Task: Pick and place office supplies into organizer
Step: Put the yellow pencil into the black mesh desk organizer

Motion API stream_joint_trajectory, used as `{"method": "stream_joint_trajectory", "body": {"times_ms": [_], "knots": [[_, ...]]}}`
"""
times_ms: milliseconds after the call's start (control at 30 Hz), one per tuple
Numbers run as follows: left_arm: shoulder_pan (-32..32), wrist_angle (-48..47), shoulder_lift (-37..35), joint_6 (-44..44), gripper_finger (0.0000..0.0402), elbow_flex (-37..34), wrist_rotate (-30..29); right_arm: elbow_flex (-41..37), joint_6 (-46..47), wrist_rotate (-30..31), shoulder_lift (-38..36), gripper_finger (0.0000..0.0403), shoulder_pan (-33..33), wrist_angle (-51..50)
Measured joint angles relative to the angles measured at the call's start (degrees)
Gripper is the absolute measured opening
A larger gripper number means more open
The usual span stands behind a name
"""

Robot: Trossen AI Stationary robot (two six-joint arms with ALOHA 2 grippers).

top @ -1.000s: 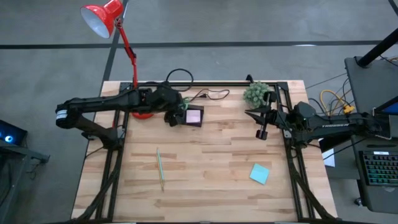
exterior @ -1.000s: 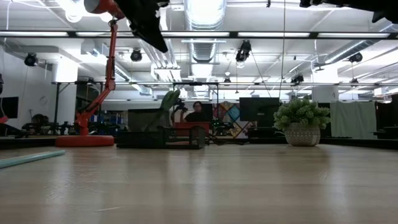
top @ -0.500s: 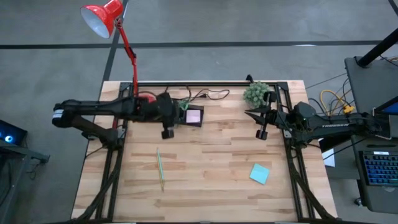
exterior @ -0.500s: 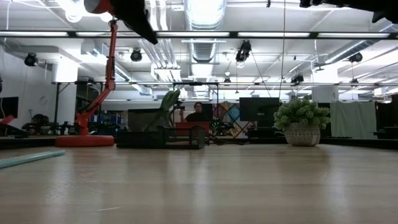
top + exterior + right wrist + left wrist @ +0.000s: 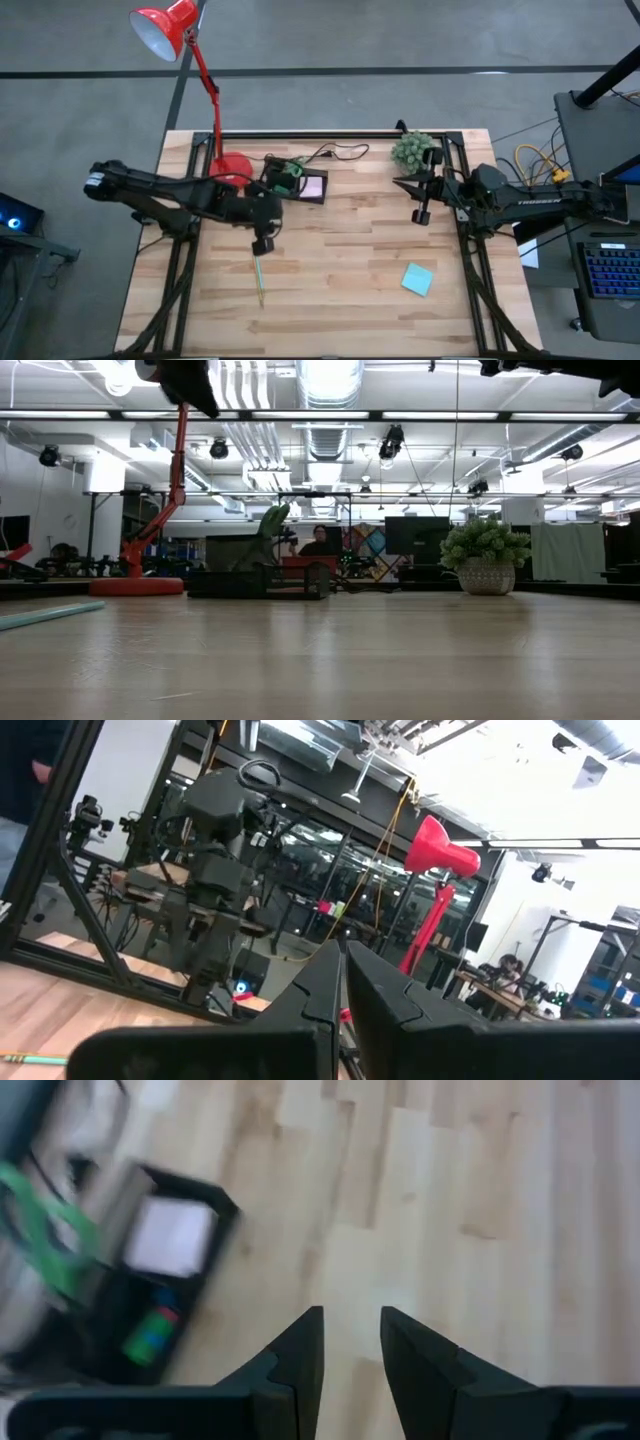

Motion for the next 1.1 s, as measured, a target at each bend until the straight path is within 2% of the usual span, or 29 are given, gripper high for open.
{"method": "stream_joint_trajectory", "body": {"times_ms": [233, 467, 967, 1100], "knots": [[-2.88, -4.80, 0.01, -25.37, 0.0087, -1.47, 7.05, 0.00, 1.03, 0.00, 0.00, 0.0013, 0.00, -0.17], [-6.28, -7.73, 2.70, -48.83, 0.0087, -5.34, 8.21, 0.00, 1.46, 0.00, 0.00, 0.0013, 0.02, -0.25], [-12.18, -7.74, 17.95, -68.87, 0.0087, -6.19, 22.19, 0.00, 3.60, 0.00, 0.00, 0.0013, 0.01, -0.96], [-14.31, -7.77, 20.75, -72.67, 0.0087, -5.26, 23.35, 0.00, 4.05, 0.00, 0.00, 0.0013, 0.02, -1.39]]}}
